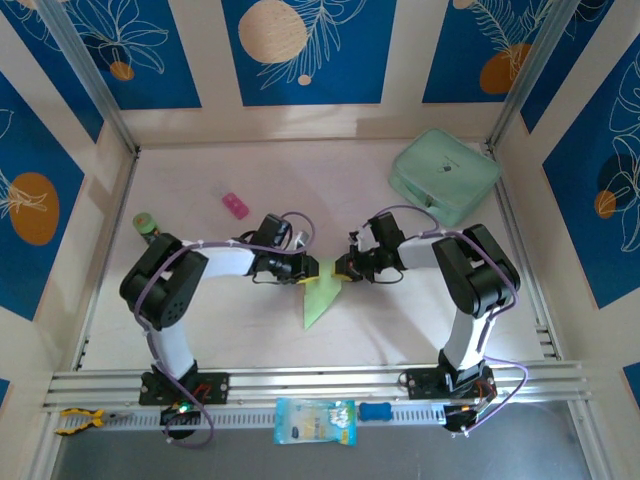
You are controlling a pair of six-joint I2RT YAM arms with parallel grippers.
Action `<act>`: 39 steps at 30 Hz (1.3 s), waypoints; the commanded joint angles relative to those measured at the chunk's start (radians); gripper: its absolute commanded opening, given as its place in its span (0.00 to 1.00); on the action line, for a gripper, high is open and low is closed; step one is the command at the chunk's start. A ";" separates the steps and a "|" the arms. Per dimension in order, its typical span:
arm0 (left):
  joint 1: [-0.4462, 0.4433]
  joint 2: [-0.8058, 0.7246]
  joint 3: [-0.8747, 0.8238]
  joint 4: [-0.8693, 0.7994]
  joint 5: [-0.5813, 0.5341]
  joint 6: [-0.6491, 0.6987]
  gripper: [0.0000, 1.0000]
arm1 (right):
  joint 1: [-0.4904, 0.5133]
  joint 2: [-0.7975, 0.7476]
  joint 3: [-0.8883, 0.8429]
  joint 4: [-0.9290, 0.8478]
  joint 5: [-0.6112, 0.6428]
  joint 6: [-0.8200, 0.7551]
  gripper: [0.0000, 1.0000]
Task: Fold a paper plane with a square sheet of paper (pick it up from the middle)
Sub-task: Fold the wing for the fifth time at the center of the table.
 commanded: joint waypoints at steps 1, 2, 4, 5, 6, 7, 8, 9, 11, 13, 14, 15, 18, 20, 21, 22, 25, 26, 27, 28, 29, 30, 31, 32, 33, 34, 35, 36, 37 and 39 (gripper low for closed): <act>0.008 -0.070 -0.019 -0.021 -0.018 0.010 0.29 | 0.001 -0.060 -0.035 0.041 0.022 0.064 0.04; 0.006 -0.085 -0.025 -0.025 -0.026 0.015 0.30 | 0.000 -0.072 -0.046 0.052 0.033 0.085 0.03; 0.006 -0.110 -0.032 -0.040 -0.046 0.029 0.31 | 0.001 -0.098 -0.069 0.075 0.068 0.139 0.03; 0.006 -0.125 -0.036 -0.047 -0.059 0.037 0.32 | -0.001 -0.113 -0.086 0.094 0.091 0.172 0.03; 0.004 -0.140 -0.041 -0.054 -0.072 0.048 0.32 | -0.002 -0.131 -0.100 0.103 0.119 0.210 0.03; 0.000 -0.152 -0.044 -0.064 -0.088 0.060 0.32 | -0.003 -0.144 -0.112 0.104 0.147 0.241 0.03; -0.005 -0.166 -0.046 -0.081 -0.108 0.076 0.32 | -0.005 -0.161 -0.127 0.101 0.181 0.286 0.03; -0.012 -0.180 -0.049 -0.098 -0.129 0.096 0.33 | -0.004 -0.179 -0.145 0.103 0.218 0.330 0.03; -0.029 -0.206 -0.048 -0.136 -0.177 0.133 0.34 | -0.004 -0.211 -0.188 0.131 0.272 0.422 0.03; -0.070 -0.230 -0.042 -0.186 -0.254 0.170 0.37 | 0.000 -0.244 -0.228 0.157 0.323 0.492 0.03; -0.097 -0.241 -0.040 -0.208 -0.298 0.194 0.38 | 0.002 -0.260 -0.240 0.162 0.340 0.517 0.03; -0.125 -0.251 -0.036 -0.229 -0.341 0.219 0.40 | 0.002 -0.274 -0.250 0.156 0.357 0.537 0.03; -0.218 -0.258 -0.020 -0.276 -0.469 0.282 0.45 | 0.011 -0.311 -0.260 0.135 0.389 0.572 0.02; -0.281 -0.244 -0.002 -0.299 -0.538 0.324 0.48 | 0.017 -0.331 -0.260 0.118 0.406 0.585 0.02; -0.313 -0.233 0.011 -0.312 -0.574 0.343 0.49 | 0.019 -0.338 -0.259 0.113 0.406 0.589 0.02; -0.336 -0.220 0.024 -0.321 -0.601 0.360 0.50 | 0.020 -0.340 -0.257 0.112 0.403 0.591 0.02; -0.395 -0.169 0.067 -0.354 -0.687 0.391 0.51 | 0.024 -0.343 -0.244 0.100 0.396 0.589 0.02; -0.412 -0.151 0.084 -0.369 -0.718 0.397 0.51 | 0.026 -0.339 -0.240 0.100 0.394 0.588 0.02; -0.428 -0.135 0.099 -0.380 -0.749 0.404 0.51 | 0.028 -0.337 -0.239 0.098 0.391 0.589 0.02; -0.439 -0.122 0.107 -0.387 -0.770 0.409 0.51 | 0.029 -0.335 -0.239 0.100 0.390 0.591 0.02; -0.449 -0.108 0.119 -0.394 -0.792 0.417 0.51 | 0.032 -0.334 -0.239 0.105 0.390 0.592 0.02; -0.460 -0.093 0.129 -0.403 -0.810 0.424 0.51 | 0.033 -0.335 -0.239 0.106 0.391 0.591 0.02; -0.468 -0.082 0.139 -0.410 -0.828 0.430 0.51 | 0.034 -0.335 -0.238 0.106 0.391 0.592 0.02; -0.478 -0.070 0.149 -0.421 -0.848 0.434 0.51 | 0.034 -0.336 -0.239 0.106 0.391 0.592 0.02; -0.487 -0.058 0.157 -0.429 -0.871 0.438 0.51 | 0.033 -0.336 -0.239 0.106 0.390 0.590 0.02; -0.494 -0.051 0.162 -0.434 -0.891 0.439 0.51 | 0.034 -0.336 -0.238 0.105 0.390 0.591 0.02; -0.498 -0.046 0.164 -0.435 -0.907 0.440 0.51 | 0.034 -0.336 -0.238 0.106 0.388 0.591 0.02; -0.502 -0.041 0.166 -0.438 -0.926 0.442 0.50 | 0.034 -0.336 -0.238 0.109 0.386 0.590 0.02; -0.504 -0.038 0.167 -0.440 -0.941 0.441 0.50 | 0.034 -0.336 -0.237 0.110 0.386 0.590 0.02; -0.505 -0.032 0.169 -0.443 -0.958 0.444 0.48 | 0.033 -0.337 -0.237 0.110 0.385 0.588 0.02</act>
